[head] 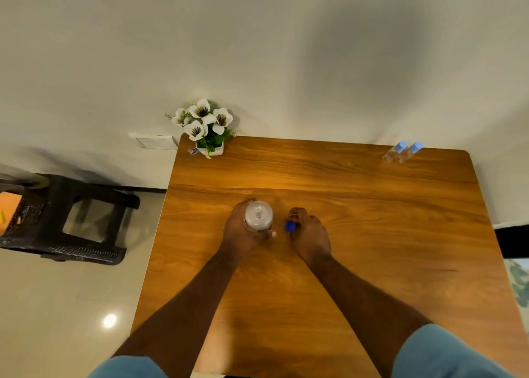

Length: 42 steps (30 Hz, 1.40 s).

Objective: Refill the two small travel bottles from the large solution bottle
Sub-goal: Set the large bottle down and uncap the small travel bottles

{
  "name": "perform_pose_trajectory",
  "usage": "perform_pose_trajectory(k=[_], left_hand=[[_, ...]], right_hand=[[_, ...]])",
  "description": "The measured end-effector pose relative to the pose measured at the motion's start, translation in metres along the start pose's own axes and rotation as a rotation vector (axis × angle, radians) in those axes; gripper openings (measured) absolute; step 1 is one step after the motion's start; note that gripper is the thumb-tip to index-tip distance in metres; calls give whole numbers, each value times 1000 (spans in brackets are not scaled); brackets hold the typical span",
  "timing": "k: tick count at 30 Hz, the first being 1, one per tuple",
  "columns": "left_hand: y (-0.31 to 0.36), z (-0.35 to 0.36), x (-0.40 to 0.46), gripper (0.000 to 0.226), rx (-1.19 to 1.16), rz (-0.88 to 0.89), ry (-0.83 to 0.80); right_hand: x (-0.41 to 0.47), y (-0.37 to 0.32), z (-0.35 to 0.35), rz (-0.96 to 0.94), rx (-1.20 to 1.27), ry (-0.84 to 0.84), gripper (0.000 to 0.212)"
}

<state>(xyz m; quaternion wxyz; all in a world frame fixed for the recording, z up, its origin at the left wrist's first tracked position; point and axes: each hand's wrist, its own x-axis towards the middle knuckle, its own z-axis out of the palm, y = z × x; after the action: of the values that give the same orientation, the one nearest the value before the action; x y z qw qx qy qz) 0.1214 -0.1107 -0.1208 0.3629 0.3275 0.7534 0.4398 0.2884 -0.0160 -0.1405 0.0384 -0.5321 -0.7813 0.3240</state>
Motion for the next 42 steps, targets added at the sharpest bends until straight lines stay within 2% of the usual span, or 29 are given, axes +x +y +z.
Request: perform_pose_trajectory(k=[2, 6, 9, 12, 16, 23, 29, 33, 42], left_hand=[[0, 0, 0, 103, -23, -24, -24], [9, -6, -2, 138, -60, -42, -104], [21, -18, -10, 145, -66, -15, -124], [49, -31, -18, 140, -33, 76, -119], [101, -37, -14, 127, 42, 246, -103], [183, 16, 11, 105, 162, 426, -154], [211, 108, 44, 84, 150, 386, -204], [207, 180, 78, 72, 140, 269, -191], [180, 304, 153, 72, 174, 171, -143]], right_hand=[[0, 1, 2, 12, -1, 1, 51], [-6, -1, -7, -12, 38, -30, 62], [-21, 5, -30, -28, 49, -40, 78], [-38, 15, -66, -21, 78, 6, 83], [-56, 27, -115, 23, 202, 131, 77], [-66, 54, -178, 79, 301, 331, 67], [-29, 92, -220, 125, 356, 396, 58], [18, 131, -240, 189, 380, 400, 54], [116, 212, -247, 237, 360, 337, 50]])
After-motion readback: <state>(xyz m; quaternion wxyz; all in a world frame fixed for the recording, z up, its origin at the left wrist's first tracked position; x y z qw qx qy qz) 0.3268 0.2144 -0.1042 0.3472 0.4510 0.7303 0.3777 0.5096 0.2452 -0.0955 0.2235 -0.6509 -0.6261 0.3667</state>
